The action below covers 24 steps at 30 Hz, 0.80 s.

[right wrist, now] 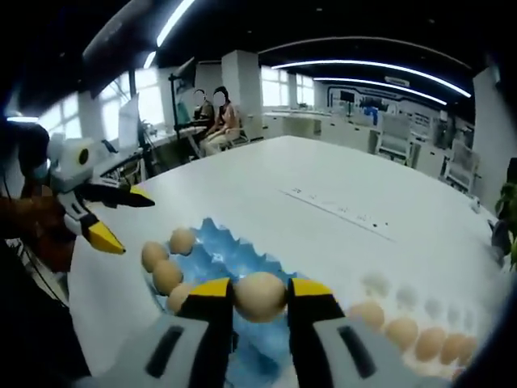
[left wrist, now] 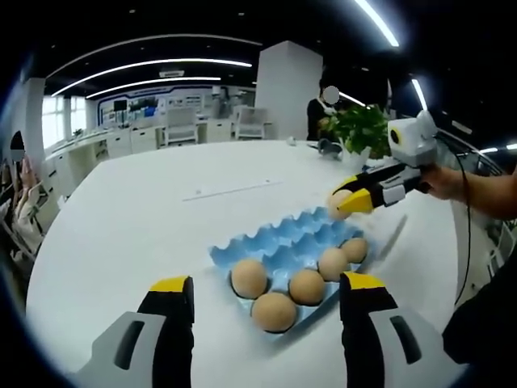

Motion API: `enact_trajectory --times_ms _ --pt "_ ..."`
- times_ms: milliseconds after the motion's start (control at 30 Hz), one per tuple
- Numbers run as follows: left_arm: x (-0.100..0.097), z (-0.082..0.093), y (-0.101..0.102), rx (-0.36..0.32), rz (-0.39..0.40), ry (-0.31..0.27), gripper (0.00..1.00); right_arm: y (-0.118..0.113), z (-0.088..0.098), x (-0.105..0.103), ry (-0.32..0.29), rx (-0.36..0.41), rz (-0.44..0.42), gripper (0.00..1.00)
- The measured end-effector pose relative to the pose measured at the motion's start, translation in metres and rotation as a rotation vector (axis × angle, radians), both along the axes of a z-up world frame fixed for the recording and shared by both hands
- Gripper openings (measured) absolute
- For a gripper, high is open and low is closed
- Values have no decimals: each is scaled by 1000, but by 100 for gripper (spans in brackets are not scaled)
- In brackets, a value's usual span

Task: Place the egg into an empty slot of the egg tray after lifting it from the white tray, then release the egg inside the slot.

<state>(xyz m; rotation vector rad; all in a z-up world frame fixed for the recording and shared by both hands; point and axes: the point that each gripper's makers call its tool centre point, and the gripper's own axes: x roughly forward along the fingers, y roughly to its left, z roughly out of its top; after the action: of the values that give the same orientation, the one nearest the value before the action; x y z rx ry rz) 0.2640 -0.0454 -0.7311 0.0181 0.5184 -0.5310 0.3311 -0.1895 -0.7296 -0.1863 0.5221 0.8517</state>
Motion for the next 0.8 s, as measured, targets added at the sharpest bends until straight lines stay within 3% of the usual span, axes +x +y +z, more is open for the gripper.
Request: enact_trajectory --times_ms 400,800 --pt "0 0 1 2 -3 0 72 62 0 -5 6 35 116 26" --pt "0 2 0 2 -10 -5 71 86 -11 -13 27 22 184 26"
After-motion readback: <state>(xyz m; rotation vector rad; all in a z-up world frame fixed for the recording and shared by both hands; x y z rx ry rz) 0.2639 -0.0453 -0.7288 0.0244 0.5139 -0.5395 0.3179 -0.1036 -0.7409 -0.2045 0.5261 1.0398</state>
